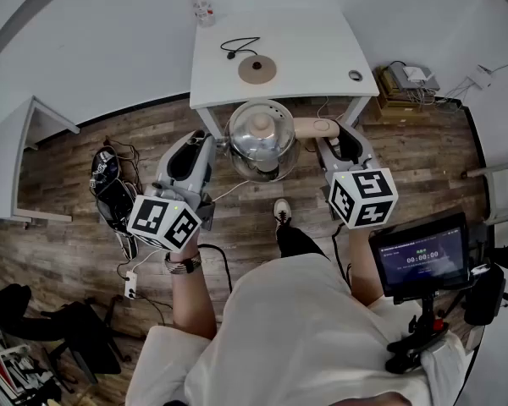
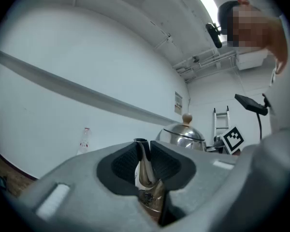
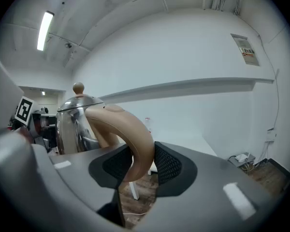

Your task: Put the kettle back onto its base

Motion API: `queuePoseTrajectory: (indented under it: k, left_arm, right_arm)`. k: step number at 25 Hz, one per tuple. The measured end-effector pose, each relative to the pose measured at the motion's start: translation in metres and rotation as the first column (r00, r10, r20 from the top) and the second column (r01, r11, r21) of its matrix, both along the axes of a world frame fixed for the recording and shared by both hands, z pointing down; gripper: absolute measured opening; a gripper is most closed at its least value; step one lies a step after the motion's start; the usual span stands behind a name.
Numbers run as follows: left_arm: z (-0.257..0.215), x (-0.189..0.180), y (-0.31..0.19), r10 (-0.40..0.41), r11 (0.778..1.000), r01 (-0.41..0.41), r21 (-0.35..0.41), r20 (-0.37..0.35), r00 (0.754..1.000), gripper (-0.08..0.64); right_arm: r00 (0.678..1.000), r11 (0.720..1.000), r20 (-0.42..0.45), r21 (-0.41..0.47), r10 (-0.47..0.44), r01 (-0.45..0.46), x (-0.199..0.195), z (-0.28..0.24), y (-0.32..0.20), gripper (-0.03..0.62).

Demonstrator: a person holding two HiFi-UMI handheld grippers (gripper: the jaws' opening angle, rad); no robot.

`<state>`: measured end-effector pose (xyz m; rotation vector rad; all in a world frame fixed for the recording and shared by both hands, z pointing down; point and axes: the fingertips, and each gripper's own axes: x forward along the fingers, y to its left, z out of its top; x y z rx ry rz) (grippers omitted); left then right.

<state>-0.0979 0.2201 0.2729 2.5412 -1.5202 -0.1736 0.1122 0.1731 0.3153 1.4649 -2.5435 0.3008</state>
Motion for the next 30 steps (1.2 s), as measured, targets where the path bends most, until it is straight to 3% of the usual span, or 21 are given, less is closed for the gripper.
queuePoseTrajectory:
  k: [5,10,14,25,30]
  left_arm:
    - [0.020,0.000,0.016,0.017,0.999,-0.017,-0.038,-0.009,1.000,0.078]
    - [0.003,0.008,0.104,0.009,1.000,-0.009,-0.006,-0.003,1.000,0.078]
    - [-0.001,0.005,0.132,0.017,1.000,-0.017,0.002,-0.005,1.000,0.078]
    - [0.006,0.016,0.127,0.070,0.998,-0.070,-0.003,-0.010,0.997,0.078]
    - [0.006,0.018,0.120,0.078,0.997,-0.078,-0.007,-0.008,0.997,0.078]
  right_arm:
    - [1.000,0.999,-0.007,-0.032,-0.003,0.003,0.000,0.015,0.015,0.144]
    - [1.000,1.000,0.003,0.003,-0.006,0.006,0.008,-0.007,0.105,0.147]
    - [1.000,1.000,0.010,0.002,0.004,-0.004,0.005,-0.009,0.135,0.149]
    - [0.999,0.998,0.021,-0.057,0.023,-0.022,0.017,0.003,0.136,0.150]
    - [0.999,0.998,0.019,-0.045,0.033,-0.032,0.019,-0.001,0.131,0.152]
